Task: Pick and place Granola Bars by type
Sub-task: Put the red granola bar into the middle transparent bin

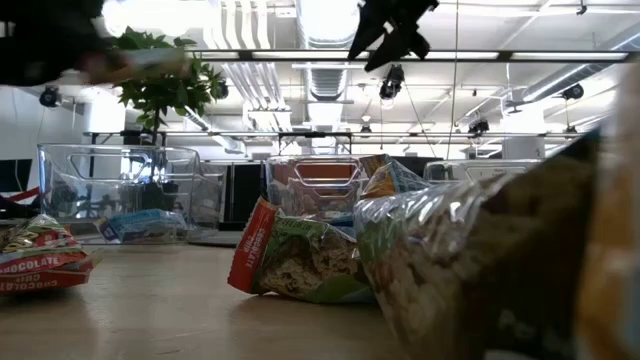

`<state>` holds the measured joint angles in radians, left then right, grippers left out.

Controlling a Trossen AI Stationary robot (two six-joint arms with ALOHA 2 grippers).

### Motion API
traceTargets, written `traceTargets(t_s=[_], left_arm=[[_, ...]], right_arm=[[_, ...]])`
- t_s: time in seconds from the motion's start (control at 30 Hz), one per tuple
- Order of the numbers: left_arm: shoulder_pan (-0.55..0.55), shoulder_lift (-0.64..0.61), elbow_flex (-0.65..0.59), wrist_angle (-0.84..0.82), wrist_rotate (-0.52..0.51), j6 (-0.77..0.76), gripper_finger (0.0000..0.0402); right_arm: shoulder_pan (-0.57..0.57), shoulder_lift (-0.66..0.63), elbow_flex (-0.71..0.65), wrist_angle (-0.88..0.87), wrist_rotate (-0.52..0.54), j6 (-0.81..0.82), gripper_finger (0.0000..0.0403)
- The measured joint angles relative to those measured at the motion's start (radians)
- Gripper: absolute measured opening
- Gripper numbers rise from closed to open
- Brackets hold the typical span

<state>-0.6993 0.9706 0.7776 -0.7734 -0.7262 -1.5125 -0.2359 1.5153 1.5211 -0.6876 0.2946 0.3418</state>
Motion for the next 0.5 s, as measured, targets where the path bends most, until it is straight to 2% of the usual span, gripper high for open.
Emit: traceTargets(t_s=[0.1,0.17,0.23,0.3,0.37,0.43,0.5], left_arm=[[0.214,-0.063,-0.002,0.133,0.034,0.214,0.0066],[0.38,-0.074,-0.009,0.291,0.142,0.383,0.0066],[0.563,-0.06,-0.021,0.46,0.296,0.505,0.0066],[0.733,-0.02,-0.031,0.615,0.441,0.559,0.0066],[0.878,0.035,-0.033,0.702,0.554,0.572,0.0066],[0.987,0.101,-0.034,0.76,0.639,0.577,0.0066],[1.052,0.173,-0.034,0.8,0.723,0.582,0.0066]], right_arm=[[0.0,-0.016,0.0,-0.005,0.017,0.01,0.0231],[0.0,-0.024,0.0,-0.005,0.034,0.01,0.0231],[0.0,-0.034,0.0,-0.009,0.05,0.015,0.0231],[0.0,-0.04,0.0,-0.011,0.052,0.017,0.0231],[-0.001,-0.044,0.0,-0.016,0.052,0.017,0.0231],[-0.001,-0.05,0.0,-0.02,0.053,0.016,0.0231],[0.0,-0.058,-0.002,-0.024,0.065,0.015,0.0231]])
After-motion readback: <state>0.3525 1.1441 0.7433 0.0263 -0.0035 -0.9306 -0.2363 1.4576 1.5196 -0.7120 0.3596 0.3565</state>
